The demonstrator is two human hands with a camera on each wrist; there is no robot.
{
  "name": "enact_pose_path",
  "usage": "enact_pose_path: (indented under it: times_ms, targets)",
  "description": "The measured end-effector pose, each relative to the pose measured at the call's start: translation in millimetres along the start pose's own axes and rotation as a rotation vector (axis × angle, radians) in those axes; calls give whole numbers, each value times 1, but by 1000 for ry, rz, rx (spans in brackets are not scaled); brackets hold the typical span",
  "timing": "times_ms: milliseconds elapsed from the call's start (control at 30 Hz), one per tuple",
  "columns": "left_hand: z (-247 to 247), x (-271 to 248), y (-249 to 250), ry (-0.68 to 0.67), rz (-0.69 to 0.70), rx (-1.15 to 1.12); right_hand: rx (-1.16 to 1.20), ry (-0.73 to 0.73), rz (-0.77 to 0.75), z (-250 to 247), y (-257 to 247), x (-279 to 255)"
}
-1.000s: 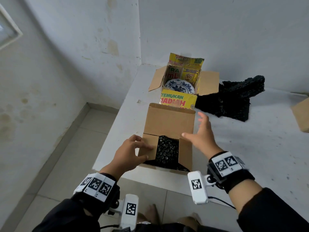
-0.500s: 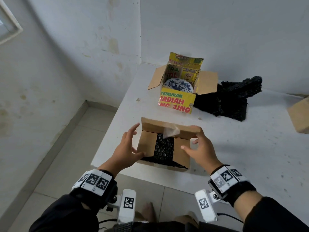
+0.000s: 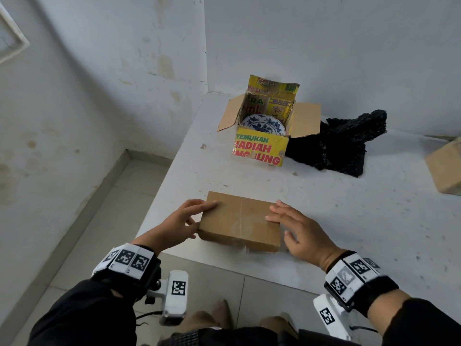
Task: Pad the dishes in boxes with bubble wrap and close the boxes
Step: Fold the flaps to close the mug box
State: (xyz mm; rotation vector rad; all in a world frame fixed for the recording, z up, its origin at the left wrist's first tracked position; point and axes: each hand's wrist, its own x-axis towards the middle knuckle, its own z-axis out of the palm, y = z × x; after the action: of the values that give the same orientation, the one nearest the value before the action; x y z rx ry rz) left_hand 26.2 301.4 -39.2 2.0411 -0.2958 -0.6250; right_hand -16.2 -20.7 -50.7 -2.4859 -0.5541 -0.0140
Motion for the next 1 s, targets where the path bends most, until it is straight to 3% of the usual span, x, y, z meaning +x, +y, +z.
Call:
enact_pose_path:
  times_ms: [100,267,467,633,833,1000]
  targets:
    - [1,-1,3,-29,-68,-62,-80,-53,25,-4,-19,8]
    - [2,-3,11,-20,-167,-231,-322,-158,-144,18,-39,23]
    - [-1,-5,15,-41,-209,-312,-222,-93,-160,22,-37,20]
    - [-4,-7,16,-104,-157,-215,-263,-215,-111,22,-37,17]
    - [-6,-5,4,-104,-64,-20,-117,-156,-74,17,-41,19]
    - [-4,-3,1,-50,-17,9,-48,-84,-72,21,-39,15]
